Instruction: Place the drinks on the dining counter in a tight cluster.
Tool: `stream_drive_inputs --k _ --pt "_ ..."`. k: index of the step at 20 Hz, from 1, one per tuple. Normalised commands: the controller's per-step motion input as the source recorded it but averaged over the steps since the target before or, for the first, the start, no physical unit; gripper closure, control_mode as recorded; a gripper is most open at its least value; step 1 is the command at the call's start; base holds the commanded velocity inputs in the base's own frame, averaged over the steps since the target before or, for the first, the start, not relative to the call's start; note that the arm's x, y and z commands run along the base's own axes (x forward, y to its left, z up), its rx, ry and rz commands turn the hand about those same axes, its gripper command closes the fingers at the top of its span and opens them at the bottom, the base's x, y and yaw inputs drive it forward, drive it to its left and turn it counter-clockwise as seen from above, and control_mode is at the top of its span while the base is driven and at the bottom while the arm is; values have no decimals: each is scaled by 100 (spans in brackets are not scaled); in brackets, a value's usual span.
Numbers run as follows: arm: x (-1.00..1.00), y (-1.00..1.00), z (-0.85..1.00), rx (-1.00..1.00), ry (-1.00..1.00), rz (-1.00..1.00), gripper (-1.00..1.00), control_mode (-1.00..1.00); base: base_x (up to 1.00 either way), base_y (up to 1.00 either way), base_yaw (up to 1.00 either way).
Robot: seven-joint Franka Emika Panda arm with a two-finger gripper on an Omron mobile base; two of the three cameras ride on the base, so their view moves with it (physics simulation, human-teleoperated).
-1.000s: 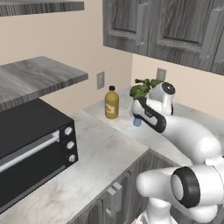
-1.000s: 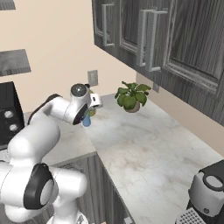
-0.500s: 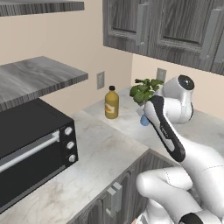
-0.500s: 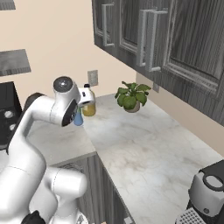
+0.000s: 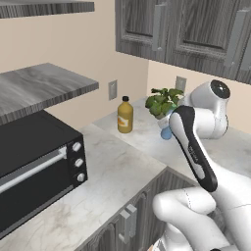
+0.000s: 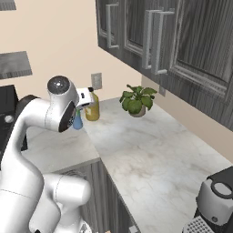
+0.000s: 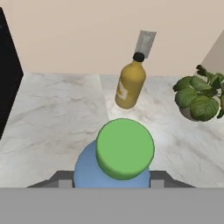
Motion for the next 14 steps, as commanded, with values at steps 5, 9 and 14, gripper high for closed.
stream_drive_inputs --k 5,9,14 --pt "-19 -2 0 1 0 0 100 100 -14 -2 0" --pt "0 0 0 0 0 0 100 100 -99 -22 -1" --pt "0 0 0 0 0 0 100 100 -72 -8 1"
